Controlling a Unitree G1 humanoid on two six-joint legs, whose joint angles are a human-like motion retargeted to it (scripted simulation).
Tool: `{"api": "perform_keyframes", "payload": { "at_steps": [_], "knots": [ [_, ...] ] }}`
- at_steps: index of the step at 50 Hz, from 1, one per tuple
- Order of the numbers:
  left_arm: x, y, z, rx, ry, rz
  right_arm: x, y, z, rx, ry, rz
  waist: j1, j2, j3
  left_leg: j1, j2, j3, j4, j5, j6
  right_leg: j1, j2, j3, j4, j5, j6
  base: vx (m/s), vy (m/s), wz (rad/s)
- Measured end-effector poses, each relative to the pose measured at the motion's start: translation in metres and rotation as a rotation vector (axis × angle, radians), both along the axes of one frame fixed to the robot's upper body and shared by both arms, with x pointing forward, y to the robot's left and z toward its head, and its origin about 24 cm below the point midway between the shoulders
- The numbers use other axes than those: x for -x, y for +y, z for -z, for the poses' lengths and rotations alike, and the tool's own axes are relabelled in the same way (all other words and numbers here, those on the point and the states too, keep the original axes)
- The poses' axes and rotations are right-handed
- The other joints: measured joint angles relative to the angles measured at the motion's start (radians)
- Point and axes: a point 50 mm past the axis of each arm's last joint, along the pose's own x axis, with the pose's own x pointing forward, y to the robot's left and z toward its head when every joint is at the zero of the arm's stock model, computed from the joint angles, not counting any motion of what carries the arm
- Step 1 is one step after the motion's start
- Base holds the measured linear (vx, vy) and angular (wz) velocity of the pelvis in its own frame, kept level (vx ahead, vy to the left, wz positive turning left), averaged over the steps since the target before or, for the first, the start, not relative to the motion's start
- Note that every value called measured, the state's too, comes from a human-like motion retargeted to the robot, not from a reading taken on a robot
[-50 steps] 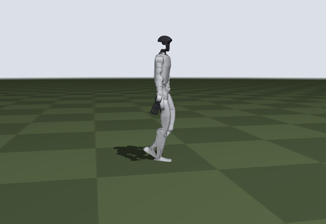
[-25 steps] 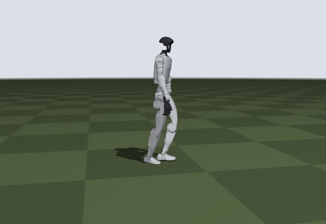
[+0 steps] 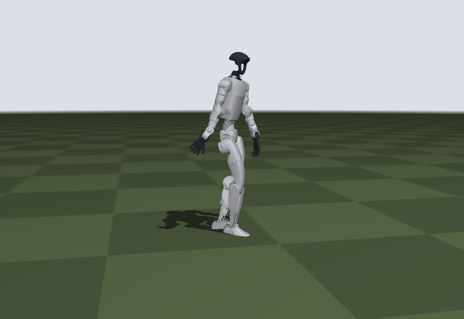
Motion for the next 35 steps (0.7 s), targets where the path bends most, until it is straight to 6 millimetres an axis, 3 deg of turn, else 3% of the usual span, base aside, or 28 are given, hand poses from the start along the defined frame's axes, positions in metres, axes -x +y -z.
{"api": "perform_keyframes", "payload": {
  "at_steps": [2,4,7,12,15,17,18,19,20,22,23,25,28,30,32,33,35],
  "knots": [
    [0.007,-0.009,0.004,0.022,0.036,0.013,0.000,0.004,0.001,-0.020,0.002,0.021,0.012,0.011,-0.002,0.007,0.013,0.023,0.015,-0.002,0.000,0.016,-0.041,-0.087,0.017,-0.010,0.035,0.31,0.03,0.14],
    [0.019,-0.015,0.010,0.033,0.077,0.009,-0.005,0.007,0.003,-0.036,-0.021,0.014,0.008,0.006,-0.007,0.034,0.011,0.055,0.013,0.007,0.000,0.014,-0.021,0.030,-0.003,0.044,0.044,0.40,0.02,0.05],
    [0.042,-0.017,0.018,0.040,0.143,-0.013,-0.022,0.011,0.007,-0.059,-0.088,-0.039,0.013,0.005,-0.019,0.063,0.025,0.122,0.022,0.031,0.000,0.062,-0.089,-0.100,-0.021,0.075,0.064,0.39,-0.01,-0.15],
    [0.088,-0.011,0.027,0.040,0.277,-0.060,-0.048,0.015,0.012,-0.085,-0.182,-0.144,0.046,-0.026,-0.055,0.117,0.030,0.217,0.086,0.041,0.000,0.157,-0.150,-0.086,-0.107,0.154,0.264,0.50,-0.07,-0.18],
    [0.109,-0.002,0.028,0.038,0.280,-0.146,-0.071,0.018,0.014,-0.069,-0.274,-0.213,0.040,-0.060,-0.082,0.101,0.058,0.262,0.207,0.105,0.000,0.216,-0.177,-0.202,-0.162,0.142,0.256,0.42,-0.14,0.50],
    [0.110,0.004,0.027,0.037,0.243,-0.219,-0.091,0.022,0.014,-0.033,-0.360,-0.240,-0.103,-0.057,-0.067,-0.086,0.106,0.024,0.490,0.221,0.000,0.276,-0.149,-0.318,-0.235,0.190,0.238,0.11,-0.06,3.45],
    [0.110,0.003,0.027,0.040,0.228,-0.257,-0.098,0.021,0.013,-0.014,-0.386,-0.268,-0.130,-0.048,-0.065,-0.200,0.087,-0.072,0.623,0.291,0.000,0.285,-0.150,-0.361,-0.258,0.214,0.257,-0.12,0.31,2.37],
    [0.110,0.003,0.027,0.050,0.215,-0.294,-0.104,0.020,0.012,-0.013,-0.400,-0.319,-0.125,-0.048,-0.071,-0.285,0.064,-0.076,0.707,0.308,0.000,0.268,-0.164,-0.371,-0.270,0.237,0.274,-0.26,0.52,0.90],
    [0.109,0.002,0.027,0.062,0.203,-0.329,-0.111,0.019,0.011,-0.020,-0.407,-0.382,-0.105,-0.052,-0.081,-0.355,0.038,-0.035,0.767,0.299,0.000,0.240,-0.186,-0.363,-0.278,0.261,0.290,-0.18,0.22,-2.03],
    [0.107,0.008,0.026,0.079,0.199,-0.365,-0.127,0.015,0.007,-0.029,-0.397,-0.527,0.112,-0.065,-0.084,-0.382,0.212,0.191,0.872,0.153,0.000,0.150,-0.168,-0.185,-0.185,0.207,0.290,0.09,-0.23,-3.45],
    [0.106,0.008,0.026,0.080,0.202,-0.351,-0.134,0.012,0.005,-0.010,-0.407,-0.561,0.125,-0.066,-0.078,-0.387,0.254,0.219,0.890,0.089,0.000,0.169,-0.154,-0.191,-0.184,0.179,0.290,0.08,-0.14,-1.23],
    [0.096,0.005,0.025,0.079,0.191,-0.328,-0.159,0.001,-0.003,0.086,-0.463,-0.636,0.152,-0.043,-0.070,-0.463,0.267,0.260,0.790,0.085,0.000,0.122,-0.138,-0.190,-0.169,0.181,0.290,-0.23,0.20,-0.11],
    [0.096,0.004,0.026,0.051,0.202,-0.336,-0.190,-0.003,-0.015,0.161,-0.556,-0.735,0.155,0.023,-0.034,-0.491,0.183,-0.056,0.427,0.142,-0.243,0.076,-0.038,-0.145,-0.070,0.151,0.290,-0.01,0.01,-0.88],
    [0.100,0.003,0.027,0.059,0.219,-0.321,-0.207,-0.005,-0.022,0.156,-0.630,-0.751,0.172,0.055,-0.001,-0.426,0.173,-0.217,0.207,0.329,-0.280,0.066,0.008,-0.140,0.025,0.083,0.290,0.11,-0.06,-1.12],
    [0.111,0.000,0.028,0.080,0.283,-0.268,-0.209,-0.007,-0.024,0.146,-0.653,-0.726,0.146,0.044,-0.032,-0.469,0.187,-0.111,0.342,0.213,-0.152,0.036,-0.009,-0.159,0.084,0.064,0.290,0.26,0.02,-0.92],
    [0.118,-0.001,0.029,0.091,0.332,-0.251,-0.208,-0.009,-0.024,0.153,-0.651,-0.720,0.168,0.035,-0.046,-0.495,0.226,-0.035,0.370,0.212,-0.146,0.010,-0.018,-0.123,0.129,0.061,0.290,0.23,0.10,-1.20],
    [0.122,0.006,0.028,0.058,0.385,-0.235,-0.207,-0.001,-0.021,0.162,-0.684,-0.697,0.102,0.063,-0.060,-0.508,0.241,-0.051,0.433,0.194,-0.128,0.001,-0.004,-0.163,0.143,0.070,0.290,0.14,0.12,-0.41]
  ]
}}
